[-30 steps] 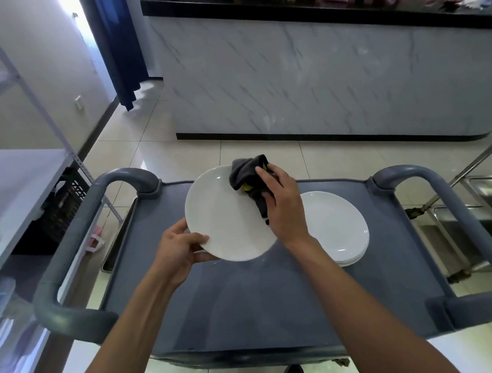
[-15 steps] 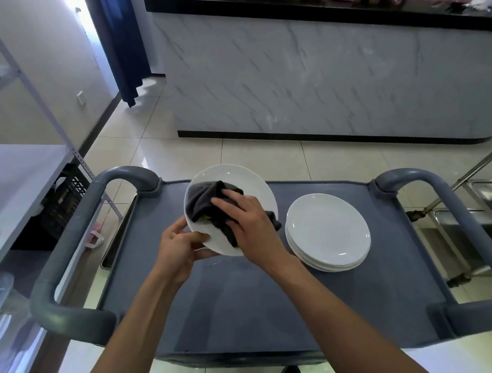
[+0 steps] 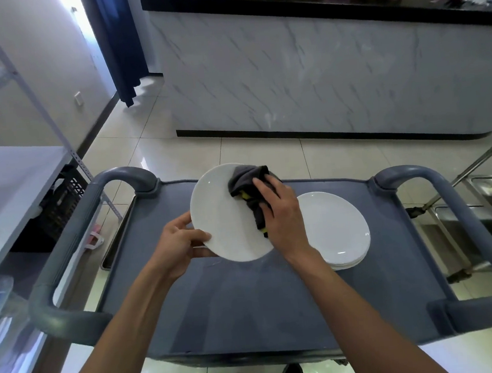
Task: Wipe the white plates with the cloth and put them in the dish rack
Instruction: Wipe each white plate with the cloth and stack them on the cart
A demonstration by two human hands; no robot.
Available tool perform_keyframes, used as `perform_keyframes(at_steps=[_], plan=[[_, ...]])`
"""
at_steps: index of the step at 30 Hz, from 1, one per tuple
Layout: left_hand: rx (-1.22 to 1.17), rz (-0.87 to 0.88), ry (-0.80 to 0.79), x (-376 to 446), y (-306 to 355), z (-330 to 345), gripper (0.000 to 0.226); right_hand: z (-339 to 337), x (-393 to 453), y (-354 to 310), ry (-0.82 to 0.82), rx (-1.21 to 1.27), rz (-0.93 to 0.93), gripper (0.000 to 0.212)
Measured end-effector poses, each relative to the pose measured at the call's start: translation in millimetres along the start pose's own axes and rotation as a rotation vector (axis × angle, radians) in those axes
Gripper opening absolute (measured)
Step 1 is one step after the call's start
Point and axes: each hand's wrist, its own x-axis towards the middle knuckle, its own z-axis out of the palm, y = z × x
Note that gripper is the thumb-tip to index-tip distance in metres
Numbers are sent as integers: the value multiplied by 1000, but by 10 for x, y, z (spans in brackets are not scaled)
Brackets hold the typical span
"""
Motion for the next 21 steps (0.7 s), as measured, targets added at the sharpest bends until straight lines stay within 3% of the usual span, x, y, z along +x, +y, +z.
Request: perform_keyframes(at_steps=[13,21], plan=[[52,-19,-91,-78,-29,183,46,257,-11,-473,-11,-36,-268,46],[7,21,32,-129,-24,102,51,116,382,-316,52,-30,-93,50]])
